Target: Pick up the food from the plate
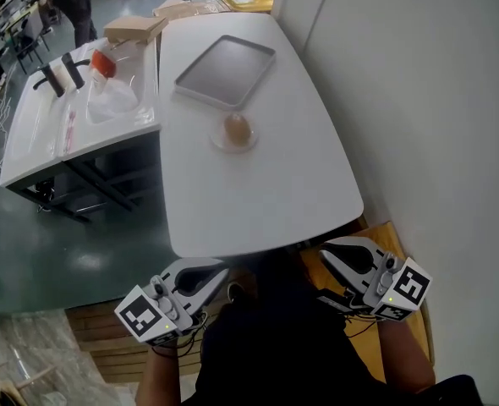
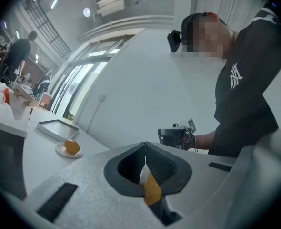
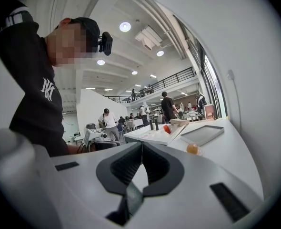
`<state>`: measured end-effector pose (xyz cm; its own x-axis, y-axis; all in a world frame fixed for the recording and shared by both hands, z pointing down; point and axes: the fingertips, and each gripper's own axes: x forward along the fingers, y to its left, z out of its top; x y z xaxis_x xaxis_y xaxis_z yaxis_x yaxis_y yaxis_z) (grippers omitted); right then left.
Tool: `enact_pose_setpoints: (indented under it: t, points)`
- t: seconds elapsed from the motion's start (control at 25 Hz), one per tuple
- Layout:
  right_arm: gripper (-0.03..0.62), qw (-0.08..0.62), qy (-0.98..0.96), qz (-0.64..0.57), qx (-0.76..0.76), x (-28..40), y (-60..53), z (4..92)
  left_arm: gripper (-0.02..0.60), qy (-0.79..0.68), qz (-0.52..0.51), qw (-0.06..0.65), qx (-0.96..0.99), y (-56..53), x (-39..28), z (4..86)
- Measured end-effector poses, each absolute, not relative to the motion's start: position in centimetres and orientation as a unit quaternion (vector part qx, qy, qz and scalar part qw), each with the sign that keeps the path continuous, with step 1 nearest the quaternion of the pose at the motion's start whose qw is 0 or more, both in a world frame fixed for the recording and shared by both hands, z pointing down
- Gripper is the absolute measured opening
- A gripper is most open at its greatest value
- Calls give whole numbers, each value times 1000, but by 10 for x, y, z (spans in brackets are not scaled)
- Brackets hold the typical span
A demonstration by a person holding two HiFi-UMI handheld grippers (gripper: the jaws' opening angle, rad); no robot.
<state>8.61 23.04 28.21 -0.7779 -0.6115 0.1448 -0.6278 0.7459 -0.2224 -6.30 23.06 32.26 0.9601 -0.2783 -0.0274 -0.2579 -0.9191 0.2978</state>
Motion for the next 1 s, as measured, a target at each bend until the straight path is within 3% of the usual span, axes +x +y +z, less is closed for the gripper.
enact_pose_setpoints:
  t: [0.44,0.72,1.0]
  points:
    - [3,35,-941,146,304,70,157,308,6,-150,-33,170,973,178,-65,344]
    - [3,37,-946,106,304,58,90,290,5,-152,11,147,977,112,-42,335]
    - [5,31,-944,144,294,68,1,296,5,-172,61,184,966,30,-39,352]
